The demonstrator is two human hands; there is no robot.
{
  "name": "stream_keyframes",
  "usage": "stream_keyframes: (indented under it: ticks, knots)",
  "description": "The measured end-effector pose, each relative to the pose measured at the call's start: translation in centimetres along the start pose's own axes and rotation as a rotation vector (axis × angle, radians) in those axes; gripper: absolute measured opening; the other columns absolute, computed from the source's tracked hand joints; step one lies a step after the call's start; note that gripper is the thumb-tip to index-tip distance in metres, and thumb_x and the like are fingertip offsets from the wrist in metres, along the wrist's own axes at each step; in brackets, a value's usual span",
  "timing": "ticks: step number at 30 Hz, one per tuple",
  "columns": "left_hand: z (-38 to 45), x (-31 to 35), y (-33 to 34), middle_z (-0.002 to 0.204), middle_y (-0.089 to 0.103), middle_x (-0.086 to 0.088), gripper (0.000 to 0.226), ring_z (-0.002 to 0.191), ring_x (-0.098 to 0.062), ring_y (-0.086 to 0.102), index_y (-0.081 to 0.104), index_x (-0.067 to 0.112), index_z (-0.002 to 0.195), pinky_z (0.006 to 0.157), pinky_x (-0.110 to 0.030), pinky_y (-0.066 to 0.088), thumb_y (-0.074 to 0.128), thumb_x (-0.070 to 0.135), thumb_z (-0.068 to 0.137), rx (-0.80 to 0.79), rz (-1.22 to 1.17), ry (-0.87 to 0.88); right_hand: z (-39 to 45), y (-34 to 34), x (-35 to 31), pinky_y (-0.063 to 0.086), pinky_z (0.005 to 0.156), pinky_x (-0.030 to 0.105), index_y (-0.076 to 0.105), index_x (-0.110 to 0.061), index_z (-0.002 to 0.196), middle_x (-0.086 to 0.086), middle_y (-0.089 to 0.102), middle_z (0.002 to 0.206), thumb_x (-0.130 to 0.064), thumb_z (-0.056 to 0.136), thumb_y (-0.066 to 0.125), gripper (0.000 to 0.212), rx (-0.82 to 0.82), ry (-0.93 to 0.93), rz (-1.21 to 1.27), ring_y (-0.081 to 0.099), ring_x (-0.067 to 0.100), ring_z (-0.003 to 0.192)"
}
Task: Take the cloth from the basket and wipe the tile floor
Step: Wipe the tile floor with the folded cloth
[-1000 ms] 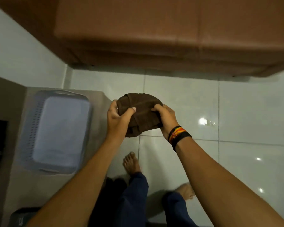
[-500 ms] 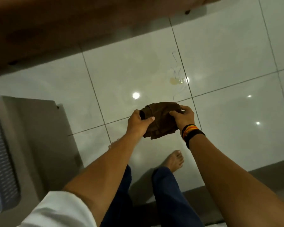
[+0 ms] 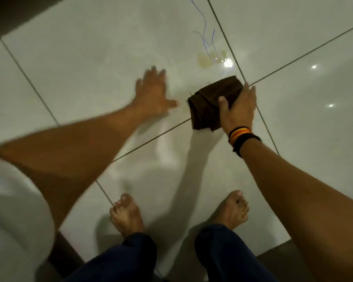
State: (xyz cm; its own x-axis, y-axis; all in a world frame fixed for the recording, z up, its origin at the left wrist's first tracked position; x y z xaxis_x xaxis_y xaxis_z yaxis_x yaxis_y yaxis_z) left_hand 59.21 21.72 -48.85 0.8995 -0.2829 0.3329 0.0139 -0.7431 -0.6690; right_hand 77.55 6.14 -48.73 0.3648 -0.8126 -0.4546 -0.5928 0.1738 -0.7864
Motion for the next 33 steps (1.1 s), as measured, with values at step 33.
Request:
stream_keyframes:
  ticks: [33]
  knots:
    - [9.6, -6.9, -2.8, 0.154, -0.052, -0.031, 0.186, 0.142, -0.052, -0.048, -0.042, 0.011, 0.154, 0.110, -0.074, -0.024, 0.094, 0.072, 0.043, -0.156, -0.069, -0.146, 19.5, 10.7, -10.8, 0.003, 0.120, 0.071, 0.014, -0.017, 0.163, 0.013, 0.012, 0.171, -0.058, 0.099, 0.024, 0.077, 0.098, -0.329, -0.477, 0.006, 0.033, 0.158]
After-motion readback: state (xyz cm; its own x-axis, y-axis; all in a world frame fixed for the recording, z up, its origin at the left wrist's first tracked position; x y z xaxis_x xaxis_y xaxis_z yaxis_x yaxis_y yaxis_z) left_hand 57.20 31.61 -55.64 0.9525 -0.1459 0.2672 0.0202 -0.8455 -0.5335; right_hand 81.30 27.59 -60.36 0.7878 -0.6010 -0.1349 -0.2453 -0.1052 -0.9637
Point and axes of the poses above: each hand's wrist, its own z-axis towards the middle knuckle, its own y-axis out of the palm, x = y × z, the point moved 1 cm from there along z, towards the middle knuckle
